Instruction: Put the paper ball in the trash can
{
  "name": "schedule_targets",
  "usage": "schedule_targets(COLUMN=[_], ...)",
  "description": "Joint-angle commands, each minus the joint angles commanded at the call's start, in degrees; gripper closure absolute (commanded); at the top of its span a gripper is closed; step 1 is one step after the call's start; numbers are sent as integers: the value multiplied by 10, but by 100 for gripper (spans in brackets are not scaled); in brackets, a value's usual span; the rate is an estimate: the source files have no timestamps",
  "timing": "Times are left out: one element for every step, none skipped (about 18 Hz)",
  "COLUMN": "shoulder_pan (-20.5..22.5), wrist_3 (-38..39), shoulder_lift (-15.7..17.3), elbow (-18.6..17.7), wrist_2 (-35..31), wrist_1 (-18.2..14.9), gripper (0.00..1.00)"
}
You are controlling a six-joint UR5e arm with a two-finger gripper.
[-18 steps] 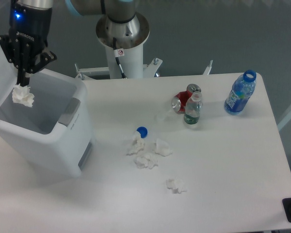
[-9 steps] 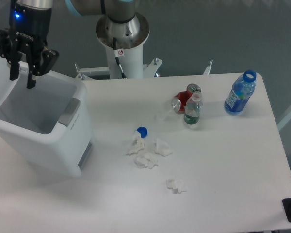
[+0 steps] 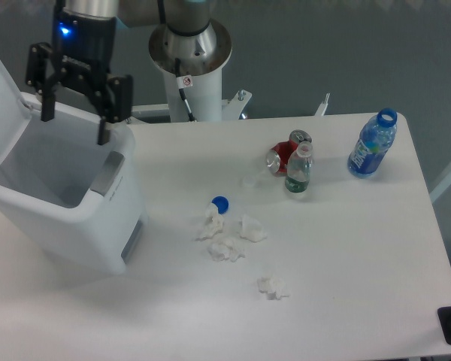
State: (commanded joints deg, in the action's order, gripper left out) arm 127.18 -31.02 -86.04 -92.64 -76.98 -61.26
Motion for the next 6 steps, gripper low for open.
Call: schedule_targets(shoulder_pan=[6, 11, 16, 18, 18, 18], wrist_3=[-3, -10, -20, -34, -44, -47], shoulder_lift=[-1, -2, -3, -4, -4, -4], elbow=[0, 1, 1, 3, 7, 6], wrist_2=[-10, -12, -17, -24, -33, -45], wrist_1=[1, 1, 2, 1, 1, 0], gripper=[0, 0, 0, 0, 0, 0])
